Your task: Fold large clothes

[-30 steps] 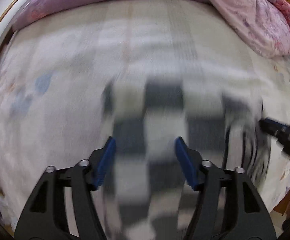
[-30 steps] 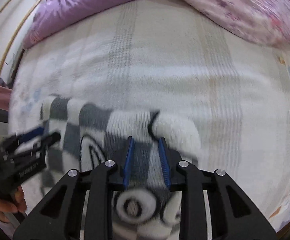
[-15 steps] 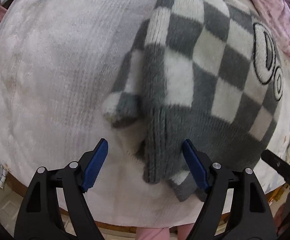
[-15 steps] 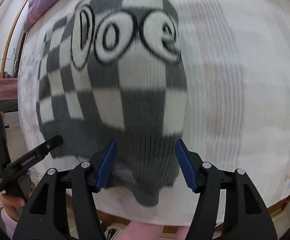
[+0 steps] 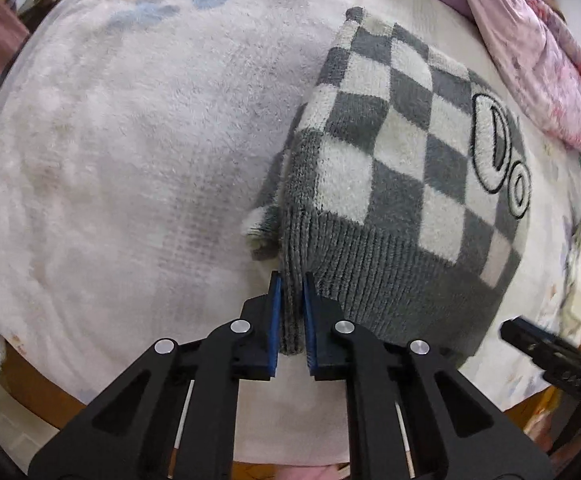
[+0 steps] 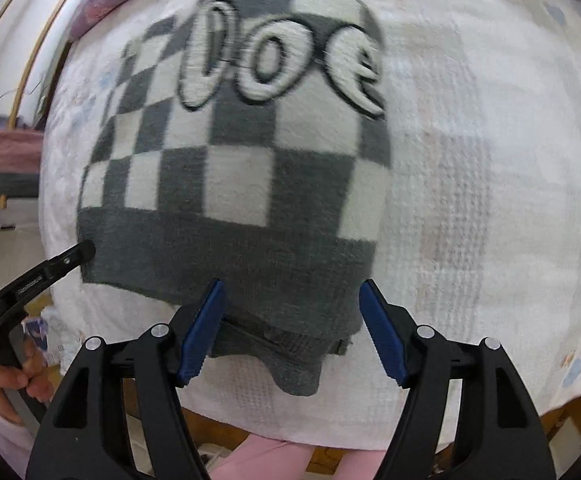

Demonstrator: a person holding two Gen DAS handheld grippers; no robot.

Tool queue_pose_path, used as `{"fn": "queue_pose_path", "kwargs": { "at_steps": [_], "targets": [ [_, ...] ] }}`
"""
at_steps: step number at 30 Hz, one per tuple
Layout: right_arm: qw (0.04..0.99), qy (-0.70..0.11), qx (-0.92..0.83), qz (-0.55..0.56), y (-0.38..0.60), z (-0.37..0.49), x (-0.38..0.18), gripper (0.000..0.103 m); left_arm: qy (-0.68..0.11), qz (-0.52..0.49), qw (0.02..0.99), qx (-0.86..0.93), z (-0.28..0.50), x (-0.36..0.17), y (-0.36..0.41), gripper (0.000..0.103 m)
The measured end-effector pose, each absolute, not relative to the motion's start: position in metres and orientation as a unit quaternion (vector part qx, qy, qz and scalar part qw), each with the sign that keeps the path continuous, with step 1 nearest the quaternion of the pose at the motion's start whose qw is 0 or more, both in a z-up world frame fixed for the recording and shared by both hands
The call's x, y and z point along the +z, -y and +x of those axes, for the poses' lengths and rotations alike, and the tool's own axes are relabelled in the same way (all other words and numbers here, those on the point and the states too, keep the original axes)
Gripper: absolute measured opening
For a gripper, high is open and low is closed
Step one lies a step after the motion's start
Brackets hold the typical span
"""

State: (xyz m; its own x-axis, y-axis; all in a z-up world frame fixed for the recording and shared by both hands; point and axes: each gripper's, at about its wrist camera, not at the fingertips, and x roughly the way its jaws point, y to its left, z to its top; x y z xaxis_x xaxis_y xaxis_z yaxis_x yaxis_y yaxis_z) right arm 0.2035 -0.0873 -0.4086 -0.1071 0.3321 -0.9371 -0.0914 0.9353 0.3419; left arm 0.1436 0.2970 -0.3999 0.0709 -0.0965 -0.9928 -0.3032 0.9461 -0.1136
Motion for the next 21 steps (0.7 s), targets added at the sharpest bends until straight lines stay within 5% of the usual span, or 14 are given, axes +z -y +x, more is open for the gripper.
{"fn": "queue_pose_path", "kwargs": {
  "at_steps": [2, 8, 12, 16, 21],
  "targets": [
    [0.659, -0.727, 0.181, 0.065, 0.08, 0.206, -0.41, 0.043, -0.69, -0.134, 0.707, 0.077, 0.149, -0.415, -0.299, 0.01],
    [0.645, -0.741, 0.187, 0.009, 0.058, 0.211, -0.447, 0.005, -0.718, -0.072, 0.687, 0.083, 0.163, -0.482, -0.299, 0.011],
    [0.604, -0.775, 0.157, 0.095, 0.058, 0.224, -0.517, 0.001, -0.719, -0.051, 0.687, 0.091, 0.169, -0.497, -0.298, 0.016],
    [0.597, -0.783, 0.151, 0.086, 0.055, 0.225, -0.507, 0.002, -0.724, -0.024, 0.68, 0.11, 0.166, -0.473, -0.303, 0.047],
    [0.614, -0.767, 0.154, 0.106, 0.052, 0.223, -0.466, 0.008, -0.706, -0.017, 0.699, 0.116, 0.159, -0.406, -0.298, 0.047]
  ]
}}
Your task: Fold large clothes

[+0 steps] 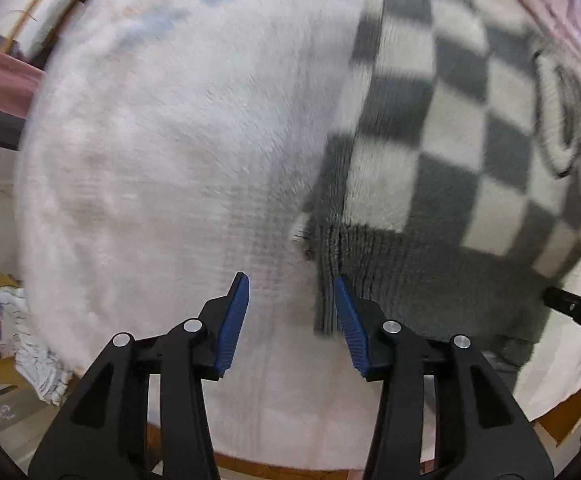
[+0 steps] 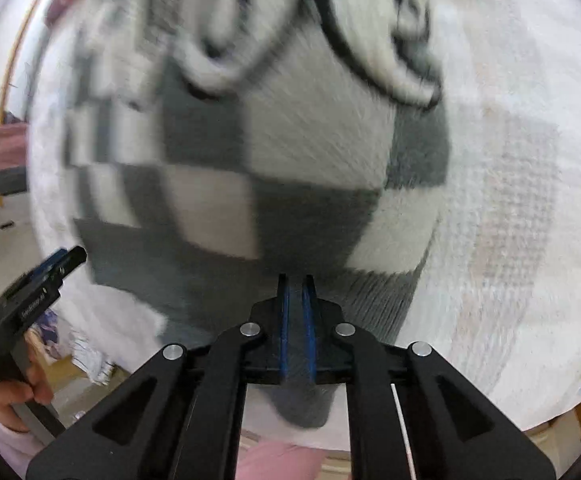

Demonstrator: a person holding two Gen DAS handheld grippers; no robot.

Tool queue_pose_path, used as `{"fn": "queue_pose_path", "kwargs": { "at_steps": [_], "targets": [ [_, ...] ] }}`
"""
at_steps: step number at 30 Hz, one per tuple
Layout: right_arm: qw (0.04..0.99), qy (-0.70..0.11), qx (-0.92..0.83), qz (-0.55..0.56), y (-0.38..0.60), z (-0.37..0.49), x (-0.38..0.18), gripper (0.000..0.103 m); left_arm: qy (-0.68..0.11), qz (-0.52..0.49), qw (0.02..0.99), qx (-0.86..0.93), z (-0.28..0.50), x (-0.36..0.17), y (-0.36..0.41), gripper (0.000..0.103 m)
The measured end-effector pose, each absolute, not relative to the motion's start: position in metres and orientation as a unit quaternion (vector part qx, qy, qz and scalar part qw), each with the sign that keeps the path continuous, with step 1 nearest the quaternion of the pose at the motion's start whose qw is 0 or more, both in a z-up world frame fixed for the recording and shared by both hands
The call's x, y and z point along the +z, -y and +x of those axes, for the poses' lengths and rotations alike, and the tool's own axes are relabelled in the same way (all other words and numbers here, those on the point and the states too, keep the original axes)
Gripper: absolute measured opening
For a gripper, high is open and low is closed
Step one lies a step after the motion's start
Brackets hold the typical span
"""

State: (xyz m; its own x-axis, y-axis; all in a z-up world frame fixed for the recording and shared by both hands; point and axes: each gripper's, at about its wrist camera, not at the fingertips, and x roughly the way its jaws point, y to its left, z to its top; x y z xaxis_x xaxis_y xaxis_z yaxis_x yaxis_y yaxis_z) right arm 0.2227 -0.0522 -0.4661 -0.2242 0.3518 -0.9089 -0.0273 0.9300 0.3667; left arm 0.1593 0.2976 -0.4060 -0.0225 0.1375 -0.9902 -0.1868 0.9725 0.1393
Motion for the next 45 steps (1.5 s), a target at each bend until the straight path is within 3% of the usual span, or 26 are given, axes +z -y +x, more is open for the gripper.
{"fn": "queue_pose_path", "kwargs": {
  "at_steps": [4, 7, 13, 18, 21, 23, 28, 30, 34, 39, 43, 45],
  "targets": [
    [0.657, -0.734, 0.151, 0.085, 0.056, 0.227, -0.425, 0.008, -0.678, 0.009, 0.729, 0.094, 0.165, -0.364, -0.278, 0.047],
    [0.68, -0.716, 0.142, 0.071, 0.055, 0.235, -0.41, 0.009, -0.669, 0.013, 0.74, 0.069, 0.18, -0.361, -0.262, 0.047],
    [0.681, -0.721, 0.119, 0.048, 0.045, 0.261, -0.449, 0.006, -0.697, 0.018, 0.714, 0.064, 0.2, -0.432, -0.256, 0.036],
    [0.669, -0.734, 0.113, 0.019, 0.028, 0.277, -0.486, 0.002, -0.684, -0.031, 0.727, 0.056, 0.201, -0.467, -0.271, 0.041],
    [0.658, -0.745, 0.107, 0.025, 0.027, 0.28, -0.484, 0.002, -0.699, -0.053, 0.712, 0.052, 0.205, -0.453, -0.28, 0.038],
    [0.645, -0.755, 0.105, 0.045, 0.042, 0.289, -0.47, 0.005, -0.687, -0.05, 0.724, 0.049, 0.215, -0.425, -0.278, 0.028],
    [0.708, -0.695, 0.103, 0.077, 0.059, 0.344, -0.408, 0.008, -0.62, -0.038, 0.784, 0.014, 0.284, -0.381, -0.265, 0.028],
    [0.707, -0.694, 0.107, 0.079, 0.055, 0.385, -0.421, 0.009, -0.617, -0.024, 0.786, 0.007, 0.325, -0.396, -0.259, 0.028],
    [0.686, -0.718, 0.099, 0.068, 0.039, 0.428, -0.479, 0.004, -0.657, 0.008, 0.754, 0.003, 0.383, -0.478, -0.246, 0.028],
    [0.685, -0.718, 0.078, 0.093, 0.044, 0.431, -0.481, 0.003, -0.636, 0.014, 0.771, 0.018, 0.375, -0.474, -0.241, 0.031],
    [0.686, -0.712, 0.086, 0.121, 0.055, 0.421, -0.466, 0.01, -0.62, 0.029, 0.784, 0.007, 0.353, -0.453, -0.242, 0.056],
    [0.687, -0.705, 0.102, 0.141, 0.057, 0.418, -0.457, 0.04, -0.633, 0.022, 0.774, 0.01, 0.346, -0.443, -0.248, 0.063]
  ]
}}
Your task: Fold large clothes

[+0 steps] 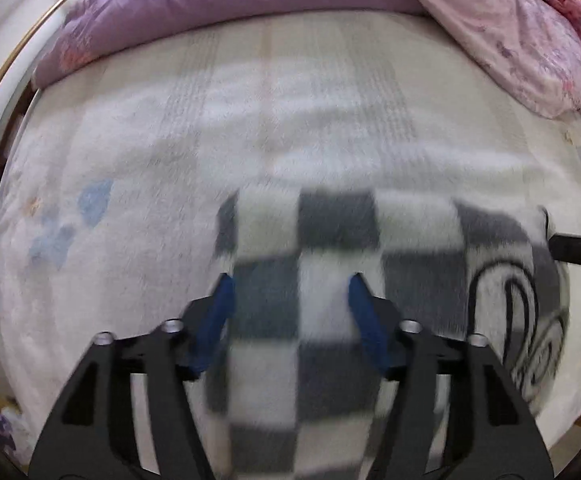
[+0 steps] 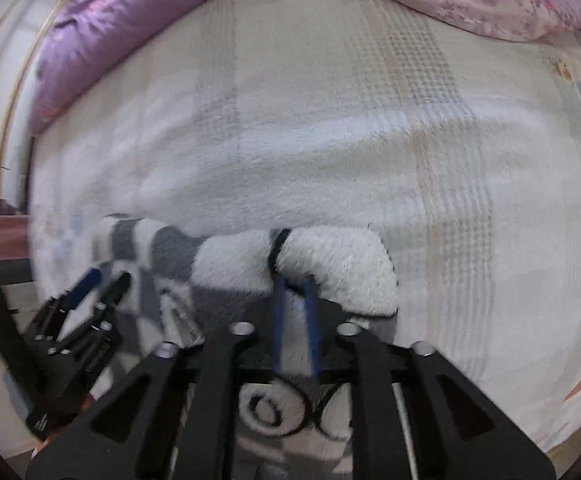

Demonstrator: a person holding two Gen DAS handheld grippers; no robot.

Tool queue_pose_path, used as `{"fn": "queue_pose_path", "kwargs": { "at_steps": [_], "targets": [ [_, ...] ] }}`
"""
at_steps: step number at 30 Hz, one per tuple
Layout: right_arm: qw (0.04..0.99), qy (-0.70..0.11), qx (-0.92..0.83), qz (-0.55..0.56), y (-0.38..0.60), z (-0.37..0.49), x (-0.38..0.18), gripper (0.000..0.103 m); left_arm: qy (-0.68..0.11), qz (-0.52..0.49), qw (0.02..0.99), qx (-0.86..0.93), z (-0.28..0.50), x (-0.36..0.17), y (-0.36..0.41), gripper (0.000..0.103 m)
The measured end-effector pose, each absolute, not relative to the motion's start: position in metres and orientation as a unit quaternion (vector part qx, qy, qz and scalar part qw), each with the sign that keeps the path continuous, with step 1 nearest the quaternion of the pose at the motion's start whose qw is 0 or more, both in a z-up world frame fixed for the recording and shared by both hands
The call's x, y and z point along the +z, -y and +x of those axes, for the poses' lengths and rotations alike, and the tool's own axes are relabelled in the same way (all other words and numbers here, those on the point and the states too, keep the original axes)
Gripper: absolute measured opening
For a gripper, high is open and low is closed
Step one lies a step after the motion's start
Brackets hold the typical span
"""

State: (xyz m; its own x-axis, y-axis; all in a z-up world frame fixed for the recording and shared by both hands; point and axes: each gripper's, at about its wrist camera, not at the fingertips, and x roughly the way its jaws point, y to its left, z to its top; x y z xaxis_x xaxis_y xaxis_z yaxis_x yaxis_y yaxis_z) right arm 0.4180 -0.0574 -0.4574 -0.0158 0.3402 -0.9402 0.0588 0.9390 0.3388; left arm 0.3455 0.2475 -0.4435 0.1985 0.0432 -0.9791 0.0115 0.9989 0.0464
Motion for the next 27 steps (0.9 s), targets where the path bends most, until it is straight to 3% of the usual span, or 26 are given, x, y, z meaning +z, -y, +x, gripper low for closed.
{"fn": "queue_pose_path", "kwargs": {
  "at_steps": [1, 2, 5, 7, 10, 19, 27],
  "targets": [
    [0.686, -0.701, 0.115, 0.156, 0.066, 0.407, -0.451, 0.078, -0.634, 0.009, 0.773, 0.011, 0.342, -0.439, -0.253, 0.064],
    [0.692, -0.693, 0.118, 0.165, 0.073, 0.397, -0.445, 0.085, -0.634, -0.008, 0.773, 0.01, 0.336, -0.436, -0.259, 0.064],
    [0.7, -0.683, 0.128, 0.164, 0.082, 0.384, -0.437, 0.091, -0.639, -0.02, 0.769, 0.012, 0.324, -0.427, -0.271, 0.07],
    [0.687, -0.694, 0.137, 0.168, 0.088, 0.375, -0.447, 0.092, -0.642, -0.019, 0.767, 0.015, 0.316, -0.424, -0.278, 0.071],
    [0.672, -0.705, 0.148, 0.173, 0.098, 0.36, -0.463, 0.093, -0.653, -0.059, 0.755, 0.0, 0.304, -0.42, -0.291, 0.082],
    [0.618, -0.715, 0.221, 0.24, 0.114, 0.327, -0.508, 0.097, -0.681, -0.163, 0.71, -0.072, 0.275, -0.461, -0.333, 0.09],
    [0.578, -0.679, 0.297, 0.341, 0.127, 0.325, -0.552, 0.097, -0.647, -0.421, 0.608, -0.187, 0.254, -0.546, -0.378, 0.098]
  ]
}}
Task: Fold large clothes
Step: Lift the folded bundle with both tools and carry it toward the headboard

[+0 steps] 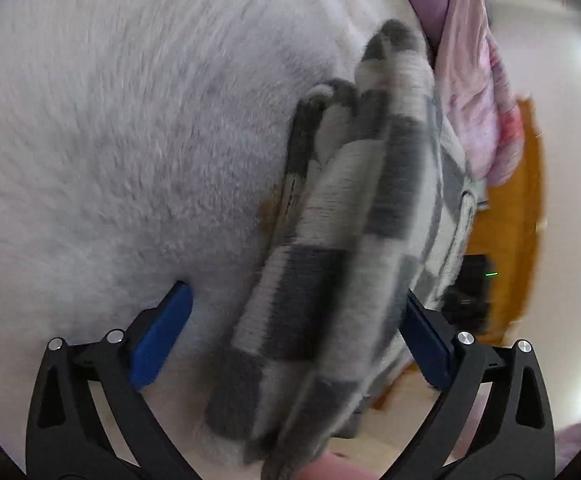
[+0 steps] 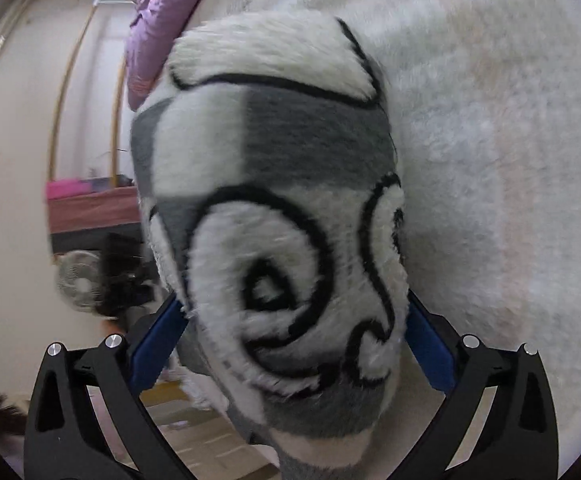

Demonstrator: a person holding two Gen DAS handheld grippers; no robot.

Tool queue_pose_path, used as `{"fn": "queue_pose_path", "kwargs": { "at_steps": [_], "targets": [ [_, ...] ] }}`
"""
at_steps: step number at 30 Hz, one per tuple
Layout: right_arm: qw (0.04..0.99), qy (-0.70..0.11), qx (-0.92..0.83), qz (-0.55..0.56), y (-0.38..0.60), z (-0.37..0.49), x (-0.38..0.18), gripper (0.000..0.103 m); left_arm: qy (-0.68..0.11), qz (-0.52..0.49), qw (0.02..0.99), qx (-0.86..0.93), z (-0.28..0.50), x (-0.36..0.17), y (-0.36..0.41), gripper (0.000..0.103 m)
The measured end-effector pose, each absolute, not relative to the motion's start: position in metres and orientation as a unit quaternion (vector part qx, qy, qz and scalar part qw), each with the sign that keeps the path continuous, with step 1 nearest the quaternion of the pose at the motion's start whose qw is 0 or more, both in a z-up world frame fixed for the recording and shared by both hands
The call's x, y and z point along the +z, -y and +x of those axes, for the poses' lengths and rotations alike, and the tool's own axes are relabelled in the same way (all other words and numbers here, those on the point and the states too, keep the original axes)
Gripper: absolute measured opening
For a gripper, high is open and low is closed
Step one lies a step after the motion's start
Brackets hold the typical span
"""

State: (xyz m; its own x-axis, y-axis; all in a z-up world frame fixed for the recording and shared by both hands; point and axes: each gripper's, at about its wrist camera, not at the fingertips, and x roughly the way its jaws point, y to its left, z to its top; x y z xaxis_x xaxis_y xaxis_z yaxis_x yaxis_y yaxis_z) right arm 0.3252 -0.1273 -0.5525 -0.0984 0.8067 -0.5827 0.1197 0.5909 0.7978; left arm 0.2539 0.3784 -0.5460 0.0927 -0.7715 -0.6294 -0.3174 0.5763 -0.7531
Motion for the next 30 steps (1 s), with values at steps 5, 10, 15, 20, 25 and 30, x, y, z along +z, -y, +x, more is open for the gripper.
{"fn": "queue_pose_path", "kwargs": {
  "at_steps": [5, 10, 15, 20, 25, 30],
  "targets": [
    [0.569, -0.65, 0.334, 0.377, 0.127, 0.319, -0.566, 0.097, -0.663, -0.44, 0.544, -0.266, 0.25, -0.559, -0.364, 0.098],
    [0.569, -0.666, 0.362, 0.319, 0.108, 0.307, -0.562, 0.097, -0.736, -0.338, 0.503, -0.3, 0.241, -0.568, -0.301, 0.098],
    [0.616, -0.662, 0.309, 0.295, 0.088, 0.306, -0.558, 0.097, -0.689, -0.41, 0.562, -0.205, 0.236, -0.56, -0.312, 0.086],
    [0.637, -0.655, 0.268, 0.305, 0.088, 0.294, -0.526, 0.07, -0.65, -0.331, 0.66, -0.18, 0.224, -0.499, -0.294, 0.056],
    [0.67, -0.627, 0.262, 0.298, 0.087, 0.278, -0.476, 0.065, -0.653, -0.283, 0.681, -0.174, 0.229, -0.454, -0.278, 0.053],
    [0.685, -0.613, 0.244, 0.308, 0.101, 0.257, -0.425, 0.064, -0.652, -0.261, 0.689, -0.18, 0.227, -0.396, -0.25, 0.053]
  ]
}}
